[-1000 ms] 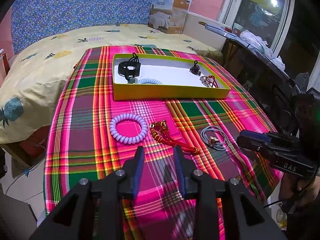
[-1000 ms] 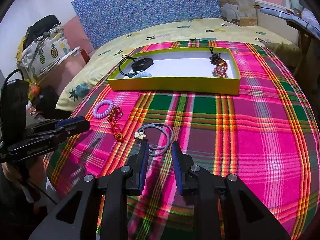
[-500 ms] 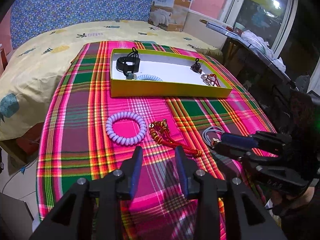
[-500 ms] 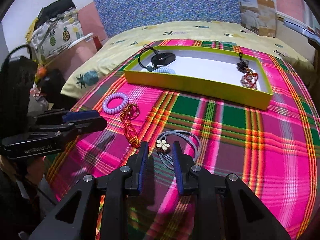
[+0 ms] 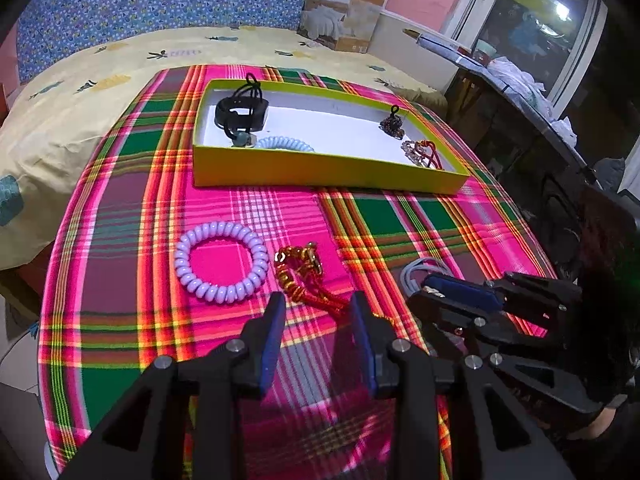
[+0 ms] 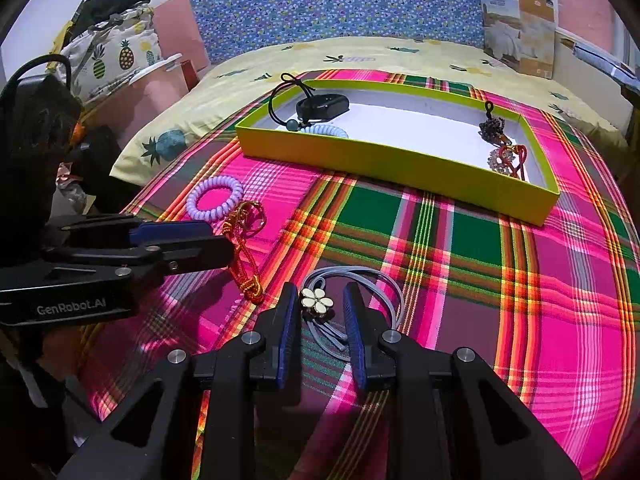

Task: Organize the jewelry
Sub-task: 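Grasp the gold chain with the left tool while the right tool grasps the grey flower cord bracelet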

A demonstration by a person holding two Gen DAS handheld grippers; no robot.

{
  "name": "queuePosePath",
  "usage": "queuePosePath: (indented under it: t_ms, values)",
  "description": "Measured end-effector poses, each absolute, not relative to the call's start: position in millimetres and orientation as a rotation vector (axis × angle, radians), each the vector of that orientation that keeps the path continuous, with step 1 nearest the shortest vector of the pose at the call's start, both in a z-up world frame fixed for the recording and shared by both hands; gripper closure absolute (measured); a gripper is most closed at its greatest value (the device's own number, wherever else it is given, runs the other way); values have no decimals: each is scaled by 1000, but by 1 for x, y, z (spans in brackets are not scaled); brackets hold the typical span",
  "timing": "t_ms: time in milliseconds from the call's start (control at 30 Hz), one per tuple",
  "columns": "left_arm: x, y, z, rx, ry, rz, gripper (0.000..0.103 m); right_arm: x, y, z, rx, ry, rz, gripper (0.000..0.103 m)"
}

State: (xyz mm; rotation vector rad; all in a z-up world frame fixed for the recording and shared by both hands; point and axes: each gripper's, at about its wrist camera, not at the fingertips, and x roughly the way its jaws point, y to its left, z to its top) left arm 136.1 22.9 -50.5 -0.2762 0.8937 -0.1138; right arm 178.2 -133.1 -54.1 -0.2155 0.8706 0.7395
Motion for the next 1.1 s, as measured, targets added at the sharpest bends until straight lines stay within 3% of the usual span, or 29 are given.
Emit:
queuePosePath:
  t_ms: [333,567,1100]
  values:
    - [147,6,-51,-184,885,-35,69,180,-149,-53,-180,870,718,85]
    - [144,2,-51,-114,894,-5,96,181,-160,-53,-162,872,703,85]
    - [117,14,-33,-146,828,-17,97,173,-171,-43,-140,846,684,85]
